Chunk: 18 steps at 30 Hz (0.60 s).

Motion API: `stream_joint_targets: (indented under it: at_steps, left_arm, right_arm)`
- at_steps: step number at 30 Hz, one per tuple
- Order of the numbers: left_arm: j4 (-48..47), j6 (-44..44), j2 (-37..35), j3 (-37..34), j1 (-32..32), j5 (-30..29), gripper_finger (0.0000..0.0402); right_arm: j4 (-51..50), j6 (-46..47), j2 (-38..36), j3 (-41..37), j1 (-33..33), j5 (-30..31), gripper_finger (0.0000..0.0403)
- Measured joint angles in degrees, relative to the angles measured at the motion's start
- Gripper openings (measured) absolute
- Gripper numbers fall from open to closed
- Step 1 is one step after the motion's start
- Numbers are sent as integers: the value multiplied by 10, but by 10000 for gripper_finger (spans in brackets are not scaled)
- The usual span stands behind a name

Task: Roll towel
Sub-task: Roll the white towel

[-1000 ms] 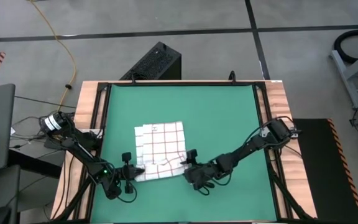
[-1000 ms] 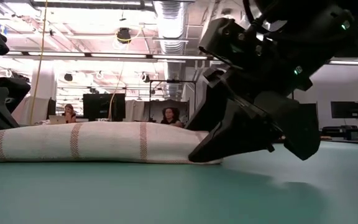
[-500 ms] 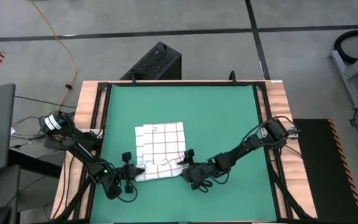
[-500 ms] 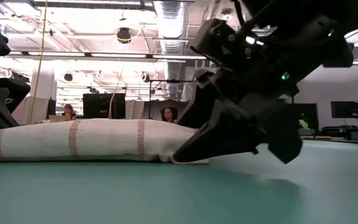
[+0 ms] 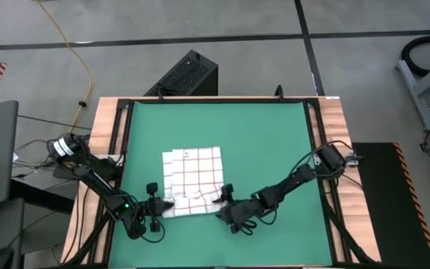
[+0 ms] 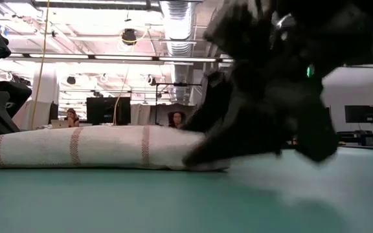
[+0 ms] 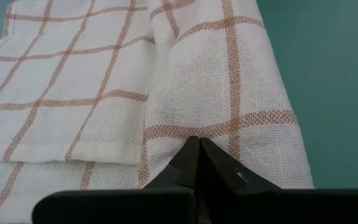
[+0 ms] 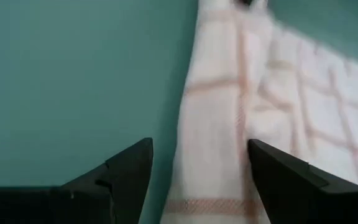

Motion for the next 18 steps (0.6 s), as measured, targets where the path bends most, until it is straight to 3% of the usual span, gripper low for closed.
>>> stream_joint_targets:
  at_steps: [9,12,18]
  left_arm:
    - [-1,0,0,0,0,3,0]
    - [-2,0,0,0,0,9,0]
    - [-2,0,0,0,0,12,0]
  right_arm:
    - [-18,27,62,2,-16,9,286]
    - [-24,54,76,4,-16,43,278]
    - [-45,100,78,5,-9,94,195]
